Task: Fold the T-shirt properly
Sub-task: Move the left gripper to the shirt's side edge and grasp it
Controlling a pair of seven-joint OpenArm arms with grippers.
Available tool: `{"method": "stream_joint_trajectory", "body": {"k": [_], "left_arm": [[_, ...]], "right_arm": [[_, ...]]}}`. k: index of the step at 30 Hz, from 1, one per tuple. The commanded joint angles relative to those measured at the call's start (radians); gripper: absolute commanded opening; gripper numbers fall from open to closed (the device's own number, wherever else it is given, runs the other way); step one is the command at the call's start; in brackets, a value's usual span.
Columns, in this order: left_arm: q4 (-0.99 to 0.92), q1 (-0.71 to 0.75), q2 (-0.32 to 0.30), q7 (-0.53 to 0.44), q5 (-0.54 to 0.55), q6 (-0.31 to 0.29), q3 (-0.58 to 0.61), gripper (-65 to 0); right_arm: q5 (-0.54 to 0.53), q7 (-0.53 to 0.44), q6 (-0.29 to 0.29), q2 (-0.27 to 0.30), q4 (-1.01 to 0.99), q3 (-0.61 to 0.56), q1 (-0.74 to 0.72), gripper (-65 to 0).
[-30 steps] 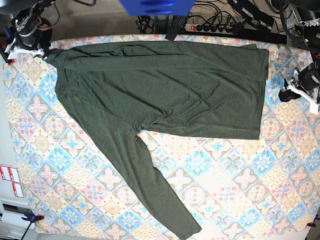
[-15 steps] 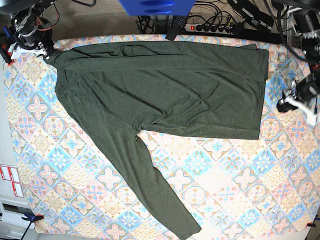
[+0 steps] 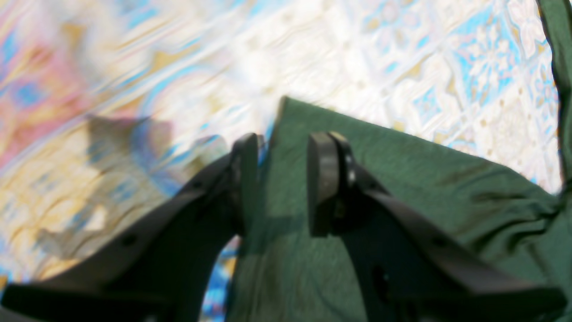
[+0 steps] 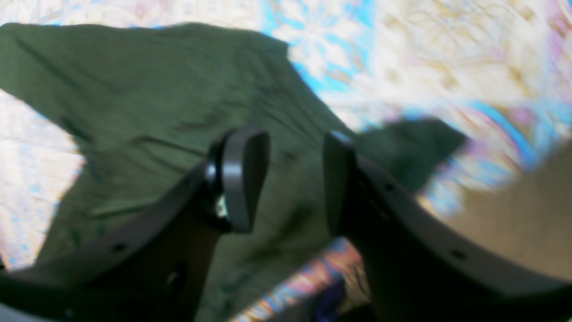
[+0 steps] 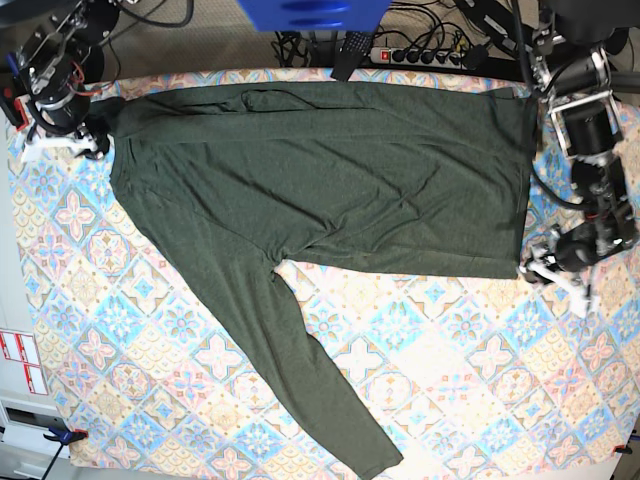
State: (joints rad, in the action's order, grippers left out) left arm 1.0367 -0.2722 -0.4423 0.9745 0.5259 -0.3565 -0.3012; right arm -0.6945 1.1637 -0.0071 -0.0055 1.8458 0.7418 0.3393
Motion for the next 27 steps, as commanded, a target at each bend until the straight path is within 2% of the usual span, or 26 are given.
{"method": "stream_joint_trajectory", "body": {"k": [1,6,12,27], "left_arm": [[-0.022,-0.039,0.004,-0.039,-0.033,-0.002,0.020,-45.7],[-0.134,-0.080,0.063,-0.121,-0.142,-0.002,0.036,-45.7],[-0.203,-0.094,0.090,-0.214,-0.243,-0.002,0.036,-45.6],[-0.200,-0.094,0.055,-0.217,-0.234,-0.002,0.027,-45.6]], "right_arm": [[-0.012,-0.014,0.005,0.012,0.016,-0.003,-0.001,-40.9],[-0.012,-0.014,0.005,0.012,0.016,-0.012,-0.010,-40.9],[-0.012,-0.014,0.005,0.012,0.016,-0.011,-0.015,-40.9],[-0.012,-0.014,0.005,0.012,0.015,-0.012,-0.033,-40.9]]}}
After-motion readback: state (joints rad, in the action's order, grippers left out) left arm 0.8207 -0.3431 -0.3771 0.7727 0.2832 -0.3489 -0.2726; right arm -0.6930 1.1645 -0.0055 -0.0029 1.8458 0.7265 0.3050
